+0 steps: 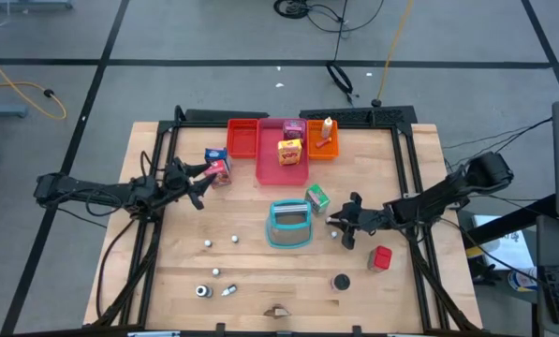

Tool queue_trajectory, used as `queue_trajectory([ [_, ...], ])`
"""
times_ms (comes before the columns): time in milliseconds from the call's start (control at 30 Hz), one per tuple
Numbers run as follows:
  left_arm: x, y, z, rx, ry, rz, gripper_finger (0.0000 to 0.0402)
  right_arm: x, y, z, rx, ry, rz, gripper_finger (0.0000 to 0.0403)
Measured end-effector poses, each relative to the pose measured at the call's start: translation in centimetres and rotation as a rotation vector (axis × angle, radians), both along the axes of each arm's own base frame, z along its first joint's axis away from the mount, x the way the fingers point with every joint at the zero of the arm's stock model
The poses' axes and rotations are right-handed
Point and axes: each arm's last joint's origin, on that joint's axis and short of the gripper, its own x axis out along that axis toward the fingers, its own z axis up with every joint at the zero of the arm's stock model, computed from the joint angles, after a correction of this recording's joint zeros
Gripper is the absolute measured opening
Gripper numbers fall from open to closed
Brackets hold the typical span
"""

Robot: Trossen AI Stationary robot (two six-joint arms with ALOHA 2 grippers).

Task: Pick & Place Kitchen Items
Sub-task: Put the small red food coloring bottle into the orange bin

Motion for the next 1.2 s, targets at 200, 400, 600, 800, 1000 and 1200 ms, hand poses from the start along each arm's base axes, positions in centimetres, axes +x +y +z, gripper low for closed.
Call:
queue_trajectory([
  [200, 0.0, 0.0, 0.0, 0.000, 0.000, 0.001, 0.0198, 0.3, -0.5, -0.4, -0.012, 0.012, -0.020, 0.0091],
  [400, 0.0, 0.0, 0.0, 0.000, 0.000, 0.001, 0.0198, 0.5, -0.6, -0.4, -0.004, -0.010, -0.029, 0.0080],
  [600, 0.0, 0.0, 0.0, 0.000, 0.000, 0.000, 0.0198, 0.4, -0.6, -0.5, -0.008, 0.000, -0.026, 0.0051],
  [800, 0.0, 0.0, 0.0, 0.000, 0.000, 0.001, 0.0198, 0.4, -0.6, -0.4, -0.009, 0.003, -0.026, 0.0050],
  [1000, 0.0, 0.0, 0.0, 0.000, 0.000, 0.001, 0.0198, -0.2, -0.8, 0.5, -0.013, 0.015, -0.030, 0.0050],
  [1200, 0.0, 0.0, 0.0, 0.000, 0.000, 0.001, 0.0198, -1.3, -1.3, 1.8, -0.038, 0.015, -0.071, 0.0050],
])
